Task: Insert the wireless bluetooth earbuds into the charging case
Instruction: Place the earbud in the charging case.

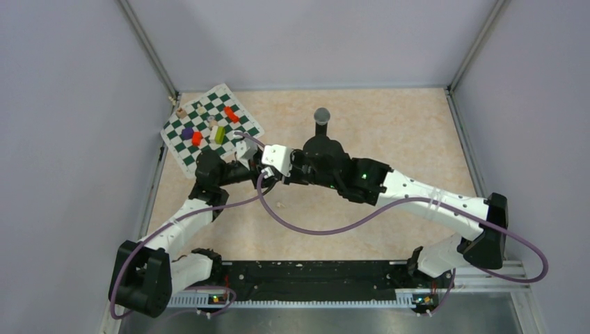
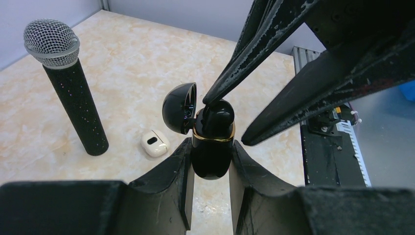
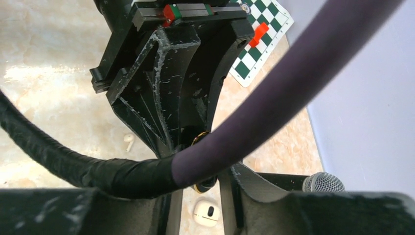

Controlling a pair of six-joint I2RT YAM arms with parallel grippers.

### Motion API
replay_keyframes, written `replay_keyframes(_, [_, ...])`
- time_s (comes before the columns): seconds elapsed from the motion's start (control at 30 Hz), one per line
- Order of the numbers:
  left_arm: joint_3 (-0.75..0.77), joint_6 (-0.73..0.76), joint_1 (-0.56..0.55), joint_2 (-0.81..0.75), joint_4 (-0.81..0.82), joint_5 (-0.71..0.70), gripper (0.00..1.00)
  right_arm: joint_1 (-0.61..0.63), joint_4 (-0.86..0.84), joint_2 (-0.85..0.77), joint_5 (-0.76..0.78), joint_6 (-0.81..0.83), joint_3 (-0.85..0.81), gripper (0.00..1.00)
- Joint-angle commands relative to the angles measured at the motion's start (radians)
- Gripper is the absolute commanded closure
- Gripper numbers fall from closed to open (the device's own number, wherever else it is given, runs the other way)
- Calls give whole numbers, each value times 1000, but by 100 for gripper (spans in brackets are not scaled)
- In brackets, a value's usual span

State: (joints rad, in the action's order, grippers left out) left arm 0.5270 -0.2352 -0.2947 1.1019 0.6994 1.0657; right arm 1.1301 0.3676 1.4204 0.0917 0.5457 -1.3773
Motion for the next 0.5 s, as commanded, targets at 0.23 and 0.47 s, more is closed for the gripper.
replay_keyframes(0.23, [7,-17,11,-25,91,19,100,22,81,-40,-6,-10,-132,48])
replay_keyframes(0.47, [21,40,12,-42,37,108,100,-16,94,-148,22,16,-140,26])
